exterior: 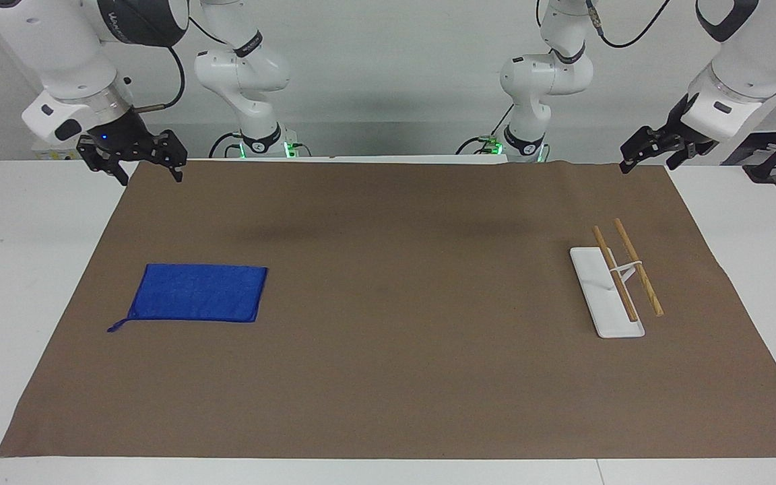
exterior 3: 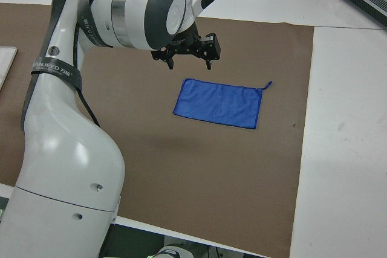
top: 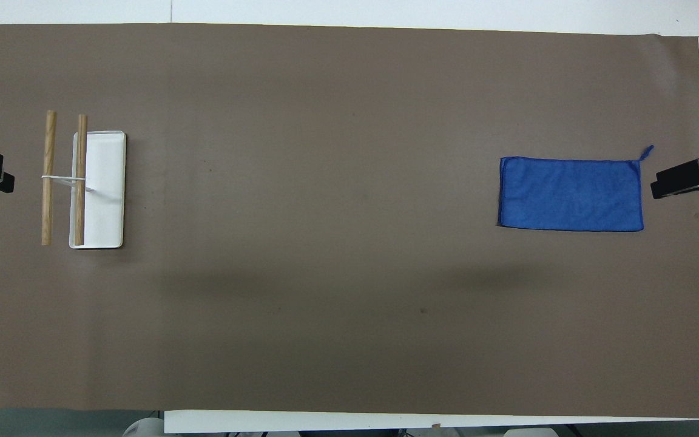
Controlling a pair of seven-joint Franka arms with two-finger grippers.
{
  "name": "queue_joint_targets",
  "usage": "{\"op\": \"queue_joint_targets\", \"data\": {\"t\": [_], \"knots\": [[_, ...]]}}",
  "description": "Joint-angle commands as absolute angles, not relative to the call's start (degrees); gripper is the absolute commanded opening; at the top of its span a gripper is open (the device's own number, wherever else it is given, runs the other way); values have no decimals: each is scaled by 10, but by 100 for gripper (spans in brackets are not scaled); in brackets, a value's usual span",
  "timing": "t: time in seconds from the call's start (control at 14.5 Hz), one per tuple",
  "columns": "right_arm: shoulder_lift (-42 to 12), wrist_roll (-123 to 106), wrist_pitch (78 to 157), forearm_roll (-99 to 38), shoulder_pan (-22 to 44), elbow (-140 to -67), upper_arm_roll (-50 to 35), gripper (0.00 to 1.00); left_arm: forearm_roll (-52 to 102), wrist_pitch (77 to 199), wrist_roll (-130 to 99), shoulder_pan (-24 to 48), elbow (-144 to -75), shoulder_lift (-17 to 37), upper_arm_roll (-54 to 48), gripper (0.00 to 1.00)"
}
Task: Right arm passes towel to left arm to hang
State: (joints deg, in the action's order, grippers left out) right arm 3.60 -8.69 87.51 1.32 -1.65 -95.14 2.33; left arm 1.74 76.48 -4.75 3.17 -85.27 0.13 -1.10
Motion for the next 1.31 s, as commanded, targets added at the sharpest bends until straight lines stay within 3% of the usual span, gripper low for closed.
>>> {"op": "queue_joint_targets", "data": {"t": [0.0, 0.35, 0.55, 0.83, 1.11, 1.24], "knots": [[36, -94, 870, 18, -25, -950, 22, 100, 13, 766, -47, 29, -868, -13, -11, 100], [16, -98, 875, 18, -25, -954, 27, 100, 13, 766, -47, 29, -868, -13, -11, 100], [-23, -101, 936, 15, -23, -993, 30, 100, 13, 766, -47, 29, -867, -13, -11, 100], [-48, -188, 1087, 15, -28, -1067, 50, 100, 13, 766, -47, 29, -868, -13, -11, 100], [-63, -217, 1332, 12, -32, -1212, 66, 100, 13, 766, -47, 29, -868, -13, -11, 100], [-83, -218, 1381, -3, -32, -1234, 66, 99, 13, 766, -47, 29, -868, -13, -11, 100]]}}
